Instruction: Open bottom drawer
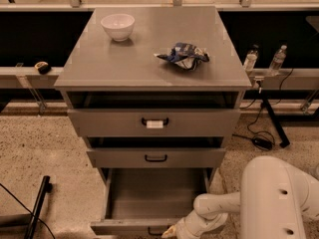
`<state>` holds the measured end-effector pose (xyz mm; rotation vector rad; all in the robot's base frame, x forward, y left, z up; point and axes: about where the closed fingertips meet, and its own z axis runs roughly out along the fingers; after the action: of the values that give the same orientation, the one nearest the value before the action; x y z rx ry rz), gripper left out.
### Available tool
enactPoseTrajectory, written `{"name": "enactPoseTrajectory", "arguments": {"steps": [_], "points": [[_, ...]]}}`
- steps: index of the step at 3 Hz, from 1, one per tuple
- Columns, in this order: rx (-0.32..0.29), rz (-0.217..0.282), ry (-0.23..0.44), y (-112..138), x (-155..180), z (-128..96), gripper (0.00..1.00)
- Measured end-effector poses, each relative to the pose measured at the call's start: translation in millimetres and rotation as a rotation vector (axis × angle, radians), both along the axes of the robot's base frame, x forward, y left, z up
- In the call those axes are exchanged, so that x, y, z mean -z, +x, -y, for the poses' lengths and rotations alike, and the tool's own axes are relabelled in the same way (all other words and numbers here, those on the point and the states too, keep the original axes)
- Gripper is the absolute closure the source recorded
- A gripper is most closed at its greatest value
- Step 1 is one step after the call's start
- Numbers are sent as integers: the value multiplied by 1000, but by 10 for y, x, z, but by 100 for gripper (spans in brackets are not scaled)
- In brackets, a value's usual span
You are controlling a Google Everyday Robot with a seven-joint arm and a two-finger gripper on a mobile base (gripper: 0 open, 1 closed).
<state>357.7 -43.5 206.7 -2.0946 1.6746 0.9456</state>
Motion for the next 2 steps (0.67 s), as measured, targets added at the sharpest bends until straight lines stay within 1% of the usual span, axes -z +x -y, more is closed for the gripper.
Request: {"name": "enactPoseTrajectory", "arguments": {"steps": [1,2], "points": [[27,13,13,-19,-92,80,12],[30,14,15,-21,-102,91,0]]}}
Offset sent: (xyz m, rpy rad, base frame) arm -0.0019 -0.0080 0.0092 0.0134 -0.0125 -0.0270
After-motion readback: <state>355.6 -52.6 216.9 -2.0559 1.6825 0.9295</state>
